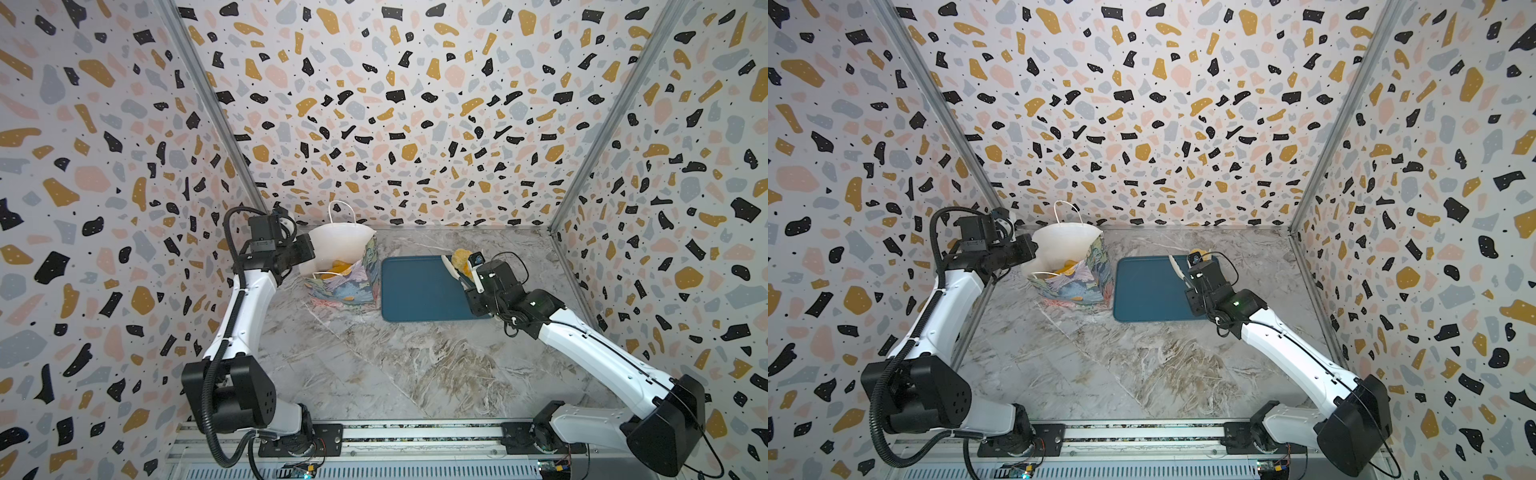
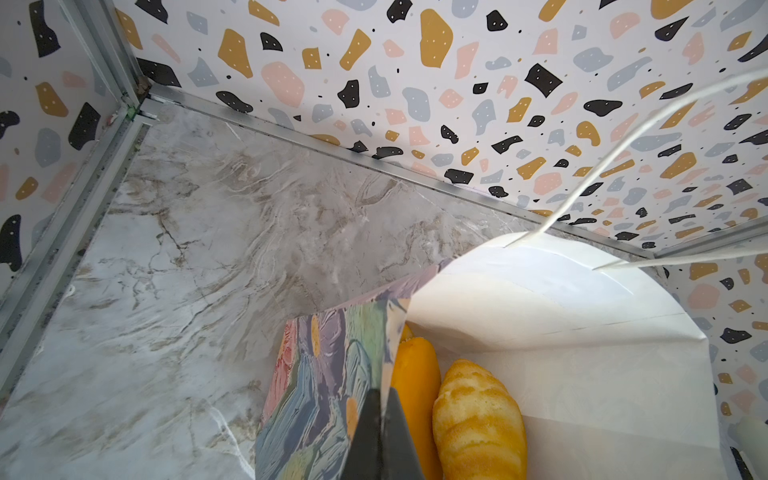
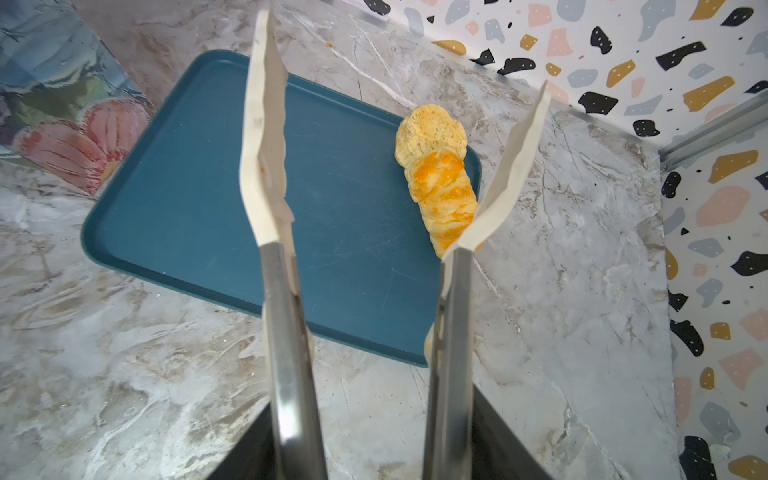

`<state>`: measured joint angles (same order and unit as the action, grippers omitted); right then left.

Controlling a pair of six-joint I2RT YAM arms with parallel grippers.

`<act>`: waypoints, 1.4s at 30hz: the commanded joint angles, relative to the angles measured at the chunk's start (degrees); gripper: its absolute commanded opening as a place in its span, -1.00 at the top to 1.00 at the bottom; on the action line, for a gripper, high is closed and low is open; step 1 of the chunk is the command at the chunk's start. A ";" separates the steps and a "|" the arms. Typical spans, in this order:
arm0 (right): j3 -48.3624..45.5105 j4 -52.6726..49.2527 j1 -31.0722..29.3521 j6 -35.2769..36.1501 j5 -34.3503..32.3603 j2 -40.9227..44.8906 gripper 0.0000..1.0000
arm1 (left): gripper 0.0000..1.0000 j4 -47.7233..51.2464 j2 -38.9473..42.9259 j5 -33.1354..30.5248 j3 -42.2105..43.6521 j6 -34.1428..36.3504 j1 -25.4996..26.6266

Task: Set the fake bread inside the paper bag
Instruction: 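Lower the open tongs toward the striped roll on the tray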

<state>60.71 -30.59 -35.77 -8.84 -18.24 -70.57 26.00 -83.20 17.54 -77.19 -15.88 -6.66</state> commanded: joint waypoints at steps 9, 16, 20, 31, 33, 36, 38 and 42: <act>-5.30 5.95 5.15 0.55 2.39 4.03 -0.18 | 1.00 -1.31 1.49 0.69 0.70 -0.20 0.24; -7.51 7.20 7.35 0.84 3.64 3.86 -0.18 | 1.00 -1.33 1.44 0.69 0.72 -0.20 0.24; -8.31 7.73 8.45 1.19 4.00 3.38 -0.18 | 1.00 -1.33 1.30 0.72 0.68 -0.21 0.24; -9.29 8.68 10.17 2.37 4.31 0.26 -0.19 | 1.00 -1.31 1.28 0.78 0.72 -0.21 0.24; -9.46 9.02 10.33 2.61 4.35 -0.40 -0.19 | 1.00 -1.36 1.24 0.80 0.70 -0.23 0.24; -9.57 9.36 10.68 3.03 4.35 -1.64 -0.19 | 1.00 -1.31 1.27 0.82 0.71 -0.22 0.24; -9.64 9.58 10.90 3.29 4.28 -2.52 -0.19 | 1.00 -1.36 1.31 0.72 0.67 -0.20 0.24; -9.38 10.00 11.33 4.23 4.12 -4.49 -0.19 | 1.00 -1.30 1.30 0.70 0.67 -0.21 0.24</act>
<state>51.05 -22.31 -24.84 -5.80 -13.58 -74.91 26.00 -83.20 17.54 -77.19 -15.88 -6.66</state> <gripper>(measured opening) 0.595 0.046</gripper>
